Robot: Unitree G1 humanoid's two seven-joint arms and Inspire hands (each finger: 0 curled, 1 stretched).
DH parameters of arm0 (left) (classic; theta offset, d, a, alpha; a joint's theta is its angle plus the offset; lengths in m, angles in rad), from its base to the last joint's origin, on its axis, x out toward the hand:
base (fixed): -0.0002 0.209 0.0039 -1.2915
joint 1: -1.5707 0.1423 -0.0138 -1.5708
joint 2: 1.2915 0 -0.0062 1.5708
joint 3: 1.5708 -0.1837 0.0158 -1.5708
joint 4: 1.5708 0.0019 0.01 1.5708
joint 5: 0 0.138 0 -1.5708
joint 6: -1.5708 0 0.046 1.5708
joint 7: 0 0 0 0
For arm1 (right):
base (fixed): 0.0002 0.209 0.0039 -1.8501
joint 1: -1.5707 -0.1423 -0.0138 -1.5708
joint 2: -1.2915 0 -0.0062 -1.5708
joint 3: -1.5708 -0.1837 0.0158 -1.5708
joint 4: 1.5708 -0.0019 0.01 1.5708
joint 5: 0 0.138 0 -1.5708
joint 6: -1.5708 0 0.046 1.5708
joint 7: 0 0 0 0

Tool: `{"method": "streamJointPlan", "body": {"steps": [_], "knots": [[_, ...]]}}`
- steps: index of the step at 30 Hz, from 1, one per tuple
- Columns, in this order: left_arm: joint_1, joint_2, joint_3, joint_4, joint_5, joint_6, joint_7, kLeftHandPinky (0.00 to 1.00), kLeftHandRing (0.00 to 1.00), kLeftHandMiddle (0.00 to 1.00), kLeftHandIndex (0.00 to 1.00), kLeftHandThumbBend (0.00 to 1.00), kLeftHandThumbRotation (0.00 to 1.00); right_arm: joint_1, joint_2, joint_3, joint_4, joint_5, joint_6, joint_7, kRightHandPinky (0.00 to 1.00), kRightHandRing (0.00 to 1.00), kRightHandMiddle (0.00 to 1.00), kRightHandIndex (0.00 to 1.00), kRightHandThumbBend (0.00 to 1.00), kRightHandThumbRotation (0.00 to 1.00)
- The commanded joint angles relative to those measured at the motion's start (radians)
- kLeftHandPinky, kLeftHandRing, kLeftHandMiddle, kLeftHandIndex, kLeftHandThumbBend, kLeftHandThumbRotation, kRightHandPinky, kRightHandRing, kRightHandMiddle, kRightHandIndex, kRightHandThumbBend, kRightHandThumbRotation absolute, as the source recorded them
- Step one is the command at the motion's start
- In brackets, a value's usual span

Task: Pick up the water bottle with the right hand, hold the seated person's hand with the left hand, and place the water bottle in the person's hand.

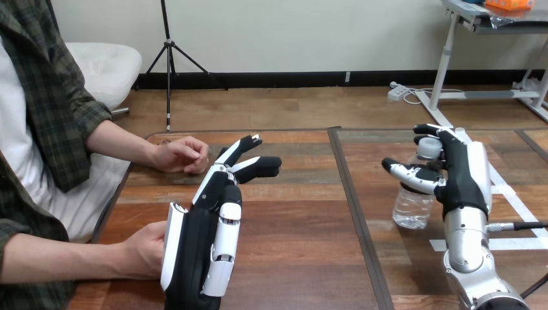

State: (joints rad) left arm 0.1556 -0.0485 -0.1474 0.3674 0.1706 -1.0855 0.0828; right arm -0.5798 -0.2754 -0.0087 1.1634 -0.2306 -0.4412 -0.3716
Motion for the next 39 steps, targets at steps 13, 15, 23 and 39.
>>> {"method": "streamJointPlan", "body": {"steps": [13, 15, 23, 39], "knots": [[-0.023, -0.016, 0.004, -0.017, 0.015, -0.019, 0.009, 1.00, 0.71, 0.71, 0.82, 0.00, 1.00, -0.035, 0.040, -0.004, 0.004, 0.022, 0.031, 0.037, 0.90, 0.89, 0.90, 0.89, 0.65, 0.00], [-0.020, -0.015, 0.005, -0.022, 0.018, -0.016, 0.009, 1.00, 0.71, 0.71, 0.82, 0.00, 1.00, -0.034, 0.043, -0.007, 0.004, 0.026, 0.030, 0.044, 0.91, 0.90, 0.90, 0.89, 0.64, 0.00], [-0.015, -0.009, -0.003, -0.027, 0.002, -0.022, 0.001, 1.00, 0.71, 0.72, 0.83, 0.00, 1.00, -0.037, 0.042, 0.018, 0.001, 0.005, 0.077, 0.049, 0.93, 0.92, 0.93, 0.91, 0.63, 0.00], [-0.016, -0.005, 0.002, -0.013, 0.000, -0.034, -0.004, 1.00, 0.72, 0.72, 0.83, 0.00, 1.00, -0.031, 0.054, 0.017, 0.003, 0.013, 0.082, 0.057, 0.94, 0.92, 0.93, 0.92, 0.63, 0.00]]}}
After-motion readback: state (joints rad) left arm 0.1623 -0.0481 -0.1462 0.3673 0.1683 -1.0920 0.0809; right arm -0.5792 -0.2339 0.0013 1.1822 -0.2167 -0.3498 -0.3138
